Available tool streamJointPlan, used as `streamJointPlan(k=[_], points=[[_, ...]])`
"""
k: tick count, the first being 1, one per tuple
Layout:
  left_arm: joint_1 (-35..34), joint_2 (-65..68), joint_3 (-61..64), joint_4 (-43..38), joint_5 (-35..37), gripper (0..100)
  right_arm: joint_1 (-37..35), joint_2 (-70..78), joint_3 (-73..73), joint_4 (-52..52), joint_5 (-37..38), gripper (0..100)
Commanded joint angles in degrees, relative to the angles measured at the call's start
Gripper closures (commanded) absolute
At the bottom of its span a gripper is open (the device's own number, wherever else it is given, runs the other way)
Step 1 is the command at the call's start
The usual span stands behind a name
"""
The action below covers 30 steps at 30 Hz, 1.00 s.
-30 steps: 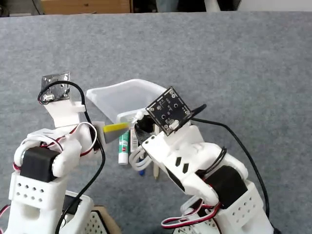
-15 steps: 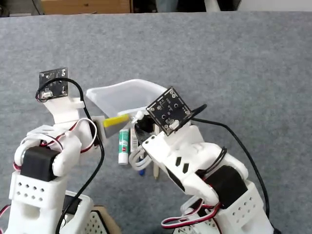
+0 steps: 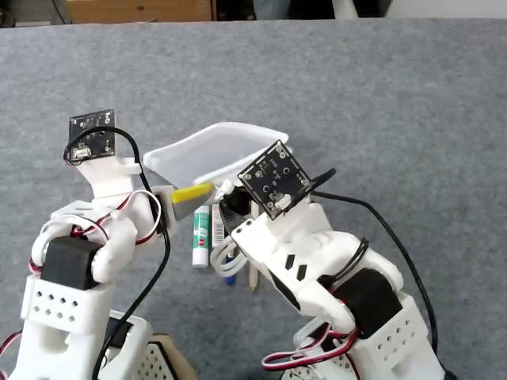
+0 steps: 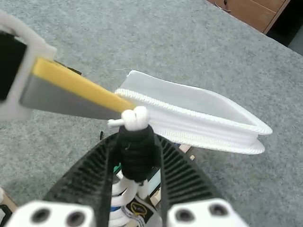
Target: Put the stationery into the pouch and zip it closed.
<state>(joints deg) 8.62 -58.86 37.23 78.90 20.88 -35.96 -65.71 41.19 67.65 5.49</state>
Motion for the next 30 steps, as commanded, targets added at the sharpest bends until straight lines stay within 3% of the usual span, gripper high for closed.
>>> streamJointPlan(k=[1, 7, 15, 24, 30], points=[[-0.5, 0.2, -0.1, -1.4, -0.5, 68, 0.6, -0.7, -2.6, -1.0, 0.1, 98.6], [-0.5, 0.3, -0.1, -1.4, -0.4, 86, 0.6, -0.7, -2.6, -1.0, 0.1, 98.6], [-0.3, 0.4, 0.8, -1.4, -0.3, 97, 0.6, -0.7, -2.6, -1.0, 0.0, 98.6], [-0.5, -0.3, 1.9, -1.0, -0.3, 97, 1.2, -0.7, -2.5, -1.0, 0.3, 98.6], [-0.5, -0.3, 2.0, -1.0, -0.3, 97, 8.0, -0.8, -2.5, -0.3, 0.1, 98.6]])
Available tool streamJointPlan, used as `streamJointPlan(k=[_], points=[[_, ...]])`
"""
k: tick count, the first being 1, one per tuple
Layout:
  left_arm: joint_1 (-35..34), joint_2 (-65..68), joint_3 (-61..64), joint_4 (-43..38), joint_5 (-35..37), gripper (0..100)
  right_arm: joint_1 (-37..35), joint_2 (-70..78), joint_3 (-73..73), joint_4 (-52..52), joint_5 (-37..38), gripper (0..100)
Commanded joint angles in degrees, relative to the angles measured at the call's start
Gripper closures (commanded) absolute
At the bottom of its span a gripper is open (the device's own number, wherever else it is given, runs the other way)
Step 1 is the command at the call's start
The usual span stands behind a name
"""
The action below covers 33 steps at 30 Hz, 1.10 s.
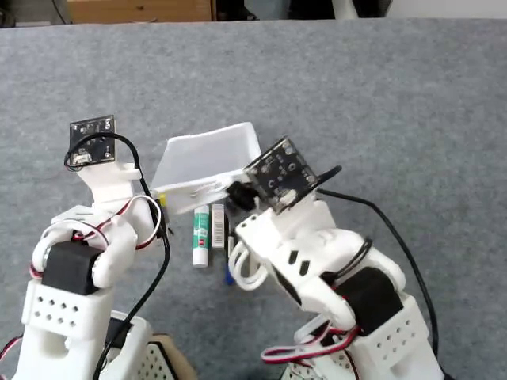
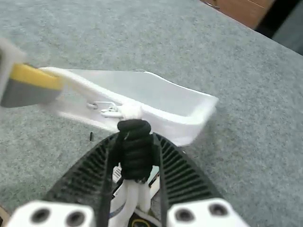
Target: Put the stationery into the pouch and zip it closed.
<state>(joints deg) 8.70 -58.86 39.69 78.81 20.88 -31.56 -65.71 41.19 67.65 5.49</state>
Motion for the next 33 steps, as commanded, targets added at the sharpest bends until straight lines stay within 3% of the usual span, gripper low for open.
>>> streamJointPlan(k=[1, 12, 19, 33], points=[[-0.6, -0.3, -0.6, -0.9, -0.3, 97, 4.4, -0.8, -2.5, 0.5, 0.1, 98.6], [-0.6, -0.3, -0.6, -0.9, -0.3, 97, 5.3, -1.8, -2.5, 4.7, 0.1, 98.6], [-0.6, -0.3, -0.7, -0.9, -0.3, 97, 10.6, -6.2, -1.4, 4.7, 0.4, 98.6], [-0.6, -0.3, -0.7, -0.9, -0.3, 97, 10.8, -10.8, 1.0, 6.2, 0.4, 98.6]])
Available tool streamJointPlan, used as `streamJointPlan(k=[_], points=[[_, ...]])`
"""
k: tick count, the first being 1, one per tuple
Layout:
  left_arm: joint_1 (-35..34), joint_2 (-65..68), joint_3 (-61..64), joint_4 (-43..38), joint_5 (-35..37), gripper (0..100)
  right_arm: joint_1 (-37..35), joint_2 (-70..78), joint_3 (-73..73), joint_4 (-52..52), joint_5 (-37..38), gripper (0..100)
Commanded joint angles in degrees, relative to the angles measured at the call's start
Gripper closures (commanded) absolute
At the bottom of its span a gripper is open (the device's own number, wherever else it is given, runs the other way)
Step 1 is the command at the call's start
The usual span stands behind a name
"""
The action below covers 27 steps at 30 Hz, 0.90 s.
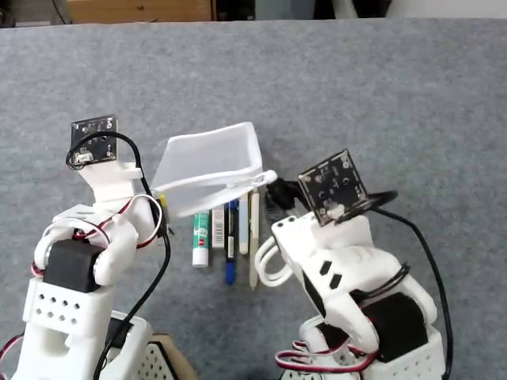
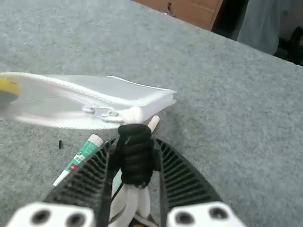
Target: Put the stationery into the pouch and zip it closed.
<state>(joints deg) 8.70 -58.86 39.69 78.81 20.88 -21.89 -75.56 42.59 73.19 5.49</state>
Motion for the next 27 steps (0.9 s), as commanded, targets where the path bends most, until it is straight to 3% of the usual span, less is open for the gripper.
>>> streamJointPlan(k=[1, 13, 15, 21, 27], points=[[-0.6, -0.3, -0.7, -0.9, -0.3, 97, 1.1, -1.0, -0.4, 1.1, 0.3, 98.6], [-0.6, -0.3, -0.7, -0.9, -0.3, 97, 0.7, -1.1, -0.8, 1.2, 0.6, 97.9], [-0.6, -0.3, -0.7, -1.1, -0.3, 97, -0.5, -1.1, -0.8, 1.9, 3.3, 92.1], [-0.5, 0.4, -3.6, -0.9, -0.4, 97, -11.7, -1.1, -1.8, 11.1, 9.2, 60.6], [-0.5, 0.4, -3.9, -0.8, -0.4, 97, -18.5, -1.1, -8.7, 24.0, 17.2, 54.4]])
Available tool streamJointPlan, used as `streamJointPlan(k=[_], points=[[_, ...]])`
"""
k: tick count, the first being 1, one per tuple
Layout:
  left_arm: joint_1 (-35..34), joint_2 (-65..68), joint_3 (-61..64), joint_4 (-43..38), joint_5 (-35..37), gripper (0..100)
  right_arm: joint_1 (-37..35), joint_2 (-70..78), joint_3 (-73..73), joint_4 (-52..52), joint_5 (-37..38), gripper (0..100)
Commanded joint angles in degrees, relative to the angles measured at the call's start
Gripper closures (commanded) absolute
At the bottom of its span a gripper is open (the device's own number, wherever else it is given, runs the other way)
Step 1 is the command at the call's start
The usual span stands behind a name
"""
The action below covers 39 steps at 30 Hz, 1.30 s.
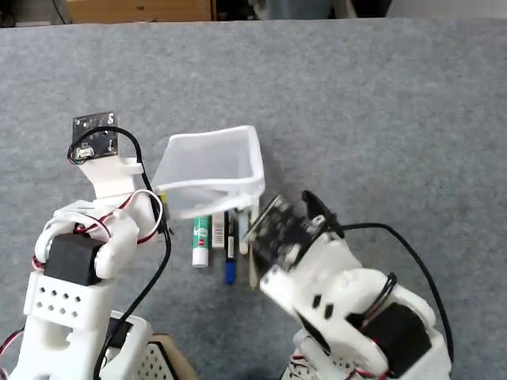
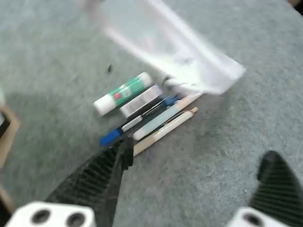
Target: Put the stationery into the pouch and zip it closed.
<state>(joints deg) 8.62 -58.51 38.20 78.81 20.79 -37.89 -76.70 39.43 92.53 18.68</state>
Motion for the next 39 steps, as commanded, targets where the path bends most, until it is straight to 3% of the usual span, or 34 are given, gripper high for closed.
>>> streamJointPlan(k=[1, 5, 10, 28, 39], points=[[-0.4, 0.0, -2.4, -0.8, -0.4, 97, -2.2, 0.0, -6.8, 5.6, 5.5, 54.3], [0.0, 0.0, -3.4, 1.3, -0.4, 97, 1.2, 0.5, -7.3, 3.5, 11.1, 54.4], [0.0, -0.1, -4.9, 4.5, -0.4, 97, 5.1, 0.7, -1.2, -6.6, 15.8, 54.5], [-0.3, 0.0, -4.5, 4.4, -0.4, 97, -2.3, 0.7, 21.4, -32.0, 15.7, 54.6], [-0.3, -0.1, -2.9, 4.6, -0.6, 97, -2.2, 0.7, 23.2, -33.6, 15.8, 56.5]])
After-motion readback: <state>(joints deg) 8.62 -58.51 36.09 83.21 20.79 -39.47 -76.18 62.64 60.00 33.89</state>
